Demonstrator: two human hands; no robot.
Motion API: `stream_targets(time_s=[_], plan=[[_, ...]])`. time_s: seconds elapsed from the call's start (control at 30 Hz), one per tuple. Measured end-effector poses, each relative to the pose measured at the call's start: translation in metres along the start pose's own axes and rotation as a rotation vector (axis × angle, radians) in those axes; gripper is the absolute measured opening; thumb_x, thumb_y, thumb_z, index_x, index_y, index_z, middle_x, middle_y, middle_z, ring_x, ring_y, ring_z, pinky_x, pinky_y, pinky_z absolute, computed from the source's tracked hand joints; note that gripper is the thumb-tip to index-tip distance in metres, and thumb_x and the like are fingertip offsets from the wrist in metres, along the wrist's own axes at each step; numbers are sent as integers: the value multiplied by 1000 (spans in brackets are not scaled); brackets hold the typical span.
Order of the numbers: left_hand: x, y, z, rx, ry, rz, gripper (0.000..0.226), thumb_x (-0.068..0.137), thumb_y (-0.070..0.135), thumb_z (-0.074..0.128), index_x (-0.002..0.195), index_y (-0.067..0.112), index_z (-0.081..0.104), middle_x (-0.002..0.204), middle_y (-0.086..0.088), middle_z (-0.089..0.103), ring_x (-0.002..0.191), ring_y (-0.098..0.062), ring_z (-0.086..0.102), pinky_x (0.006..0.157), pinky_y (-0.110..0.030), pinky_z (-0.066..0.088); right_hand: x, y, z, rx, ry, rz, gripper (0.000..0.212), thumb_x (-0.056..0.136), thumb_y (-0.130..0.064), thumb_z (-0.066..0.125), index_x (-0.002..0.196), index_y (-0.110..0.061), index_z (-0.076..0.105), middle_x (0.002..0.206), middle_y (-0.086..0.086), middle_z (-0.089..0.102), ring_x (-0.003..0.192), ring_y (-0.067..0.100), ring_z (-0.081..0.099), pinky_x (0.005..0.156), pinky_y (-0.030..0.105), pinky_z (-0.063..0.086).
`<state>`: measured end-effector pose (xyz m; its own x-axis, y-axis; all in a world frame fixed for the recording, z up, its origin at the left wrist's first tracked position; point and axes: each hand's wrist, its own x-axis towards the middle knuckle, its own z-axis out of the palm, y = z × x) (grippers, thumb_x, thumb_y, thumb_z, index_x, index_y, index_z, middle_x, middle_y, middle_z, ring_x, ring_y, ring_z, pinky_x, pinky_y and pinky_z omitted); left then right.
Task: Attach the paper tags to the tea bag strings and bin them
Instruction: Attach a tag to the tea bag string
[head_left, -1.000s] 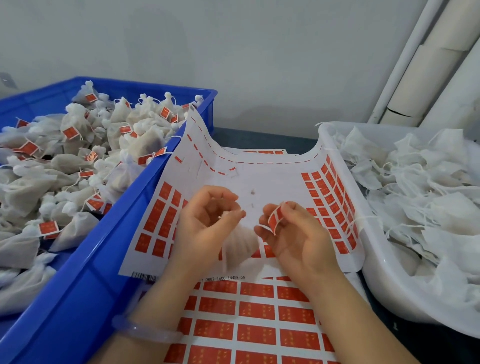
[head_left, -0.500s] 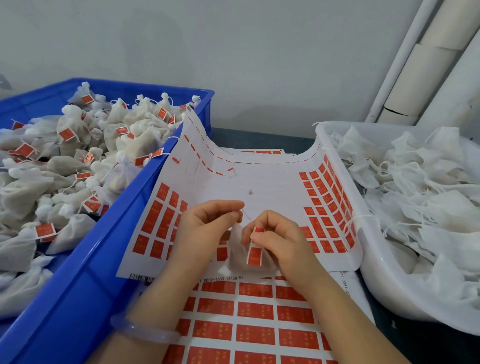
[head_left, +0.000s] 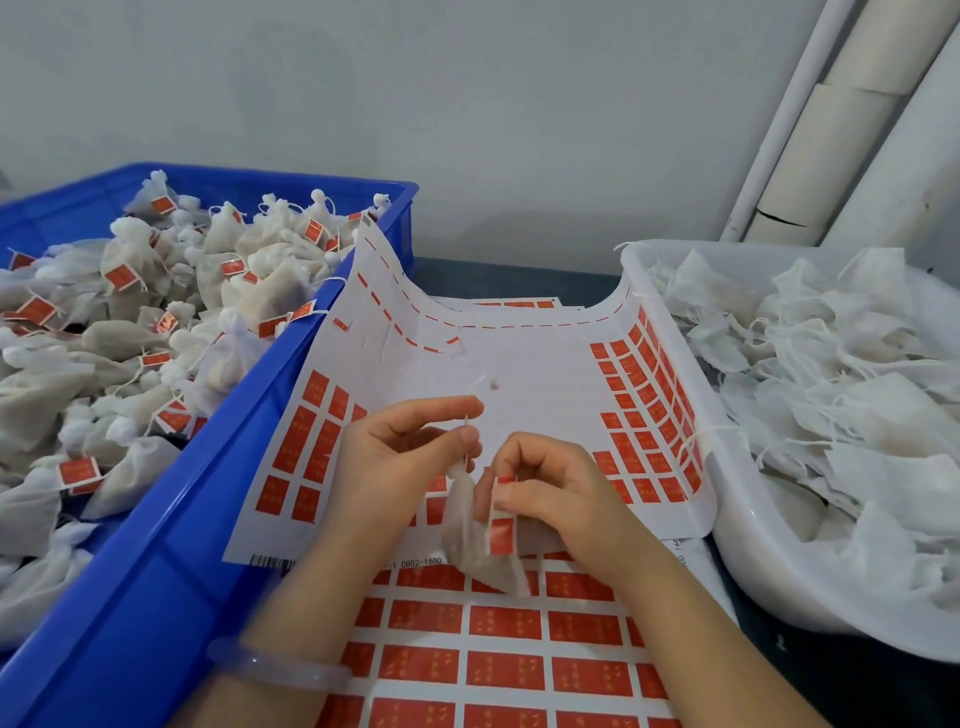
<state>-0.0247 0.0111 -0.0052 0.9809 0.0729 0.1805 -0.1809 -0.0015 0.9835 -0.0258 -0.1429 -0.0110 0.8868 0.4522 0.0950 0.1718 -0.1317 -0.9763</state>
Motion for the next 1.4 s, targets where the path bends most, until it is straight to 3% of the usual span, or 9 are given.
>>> stream_targets(time_s=[0.13, 0.3, 0.37, 0.53, 0.9, 1.03, 1.17, 1.3, 1.4], plan=[[0, 1, 1, 9, -27, -30, 33, 77, 6, 68, 79, 39, 70, 83, 14, 73, 69, -11, 70, 59, -19, 55, 0, 3, -5, 116, 106, -5, 17, 79, -24, 52, 67, -28, 64, 73, -2, 64, 75, 18, 63, 78, 33, 54], [-2, 2, 2, 51, -74, -29, 39, 76, 6, 71, 90, 41, 66, 84, 21, 71, 69, -9, 69, 56, -13, 51, 2, -3, -8, 371, 318, -37, 11, 78, -21, 69, 67, -25, 70, 67, -2, 65, 59, 12, 60, 57, 20, 51], [-3, 2, 4, 74, -90, -30, 41, 75, 7, 72, 92, 44, 64, 81, 18, 72, 69, -7, 69, 54, -11, 49, 2, -5, -9, 460, 406, -27, 4, 68, -26, 71, 71, -25, 73, 67, 0, 67, 56, 12, 59, 54, 20, 51], [-4, 2, 5, 75, -97, -8, 44, 73, 6, 73, 93, 44, 63, 81, 16, 72, 68, -8, 69, 56, -10, 50, 3, -7, -7, 562, 546, 42, 18, 58, -28, 70, 75, -24, 76, 72, 2, 70, 54, 10, 59, 49, 20, 49], [-6, -7, 7, 129, -116, 90, 51, 71, 6, 76, 106, 40, 63, 83, 10, 72, 68, -18, 68, 61, -22, 57, 3, -10, 13, 585, 466, 200, 19, 52, -28, 73, 69, -20, 75, 63, 1, 65, 51, 8, 56, 45, 21, 45], [-6, -5, 8, 122, -118, 137, 51, 70, 3, 76, 106, 37, 62, 97, 22, 69, 70, -15, 69, 60, -18, 54, 3, -10, 15, 567, 466, 236, 19, 51, -30, 74, 67, -20, 74, 66, 0, 66, 60, 12, 58, 50, 24, 46], [-8, -4, 9, 106, -130, 157, 51, 69, 3, 76, 104, 37, 63, 99, 21, 68, 68, -12, 69, 59, -15, 53, 3, -10, 15, 563, 481, 258, 19, 52, -31, 73, 67, -20, 74, 65, -2, 67, 59, 10, 58, 50, 23, 46], [-8, -4, 9, 97, -141, 160, 51, 69, 2, 76, 104, 38, 63, 101, 21, 68, 71, -14, 70, 60, -15, 53, 3, -9, 15, 560, 472, 254, 3, 63, -24, 75, 65, -21, 74, 64, -2, 67, 59, 10, 58, 51, 25, 46], [-8, -6, 8, 88, -155, 163, 53, 70, -1, 75, 104, 38, 63, 101, 18, 69, 72, -17, 70, 62, -17, 54, 3, -8, 15, 552, 468, 248, 4, 68, -21, 74, 64, -22, 73, 62, -3, 65, 59, 10, 58, 53, 27, 46]])
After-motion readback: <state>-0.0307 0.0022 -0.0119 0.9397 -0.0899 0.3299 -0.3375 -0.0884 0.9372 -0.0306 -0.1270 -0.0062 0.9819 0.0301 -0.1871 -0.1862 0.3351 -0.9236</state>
